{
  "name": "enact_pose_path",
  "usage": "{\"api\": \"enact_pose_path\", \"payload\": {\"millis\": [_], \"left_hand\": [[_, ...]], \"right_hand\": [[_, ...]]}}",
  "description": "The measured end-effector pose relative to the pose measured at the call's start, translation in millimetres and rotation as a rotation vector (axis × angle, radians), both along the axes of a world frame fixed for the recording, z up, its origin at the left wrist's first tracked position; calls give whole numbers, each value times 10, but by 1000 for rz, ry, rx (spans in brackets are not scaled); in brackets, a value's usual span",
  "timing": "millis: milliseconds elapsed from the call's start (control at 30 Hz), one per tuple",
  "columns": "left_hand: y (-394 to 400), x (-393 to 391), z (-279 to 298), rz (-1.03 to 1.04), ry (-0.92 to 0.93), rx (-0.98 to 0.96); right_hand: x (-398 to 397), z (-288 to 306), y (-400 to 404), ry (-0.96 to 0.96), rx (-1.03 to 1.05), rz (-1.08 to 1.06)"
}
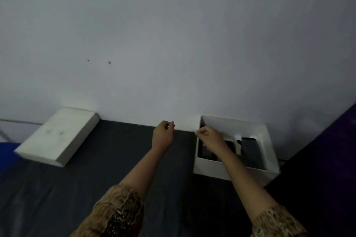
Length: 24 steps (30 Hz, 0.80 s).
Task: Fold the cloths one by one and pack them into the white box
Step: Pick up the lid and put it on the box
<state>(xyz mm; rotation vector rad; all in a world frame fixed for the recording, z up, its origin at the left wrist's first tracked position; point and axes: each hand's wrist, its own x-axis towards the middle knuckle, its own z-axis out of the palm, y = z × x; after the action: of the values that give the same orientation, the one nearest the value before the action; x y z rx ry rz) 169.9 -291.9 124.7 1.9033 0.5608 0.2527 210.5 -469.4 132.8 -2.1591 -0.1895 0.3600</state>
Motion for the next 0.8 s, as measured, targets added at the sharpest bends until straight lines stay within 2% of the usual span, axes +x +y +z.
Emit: {"api": "enact_pose_path", "payload": {"millis": [167, 367, 633, 800], "left_hand": [[867, -438, -67, 124, 40, 56], [2432, -1063, -309, 300, 156, 66], [4158, -1513, -601, 464, 265, 104], [4920, -1544, -774, 522, 329, 112]], "right_hand": [[-297, 23, 811, 60, 24, 122], [-771, -78, 2239, 168, 14, 277], [-1128, -474, 3806, 347, -27, 334], [-1167, -818, 4535, 428, -26, 301]]}}
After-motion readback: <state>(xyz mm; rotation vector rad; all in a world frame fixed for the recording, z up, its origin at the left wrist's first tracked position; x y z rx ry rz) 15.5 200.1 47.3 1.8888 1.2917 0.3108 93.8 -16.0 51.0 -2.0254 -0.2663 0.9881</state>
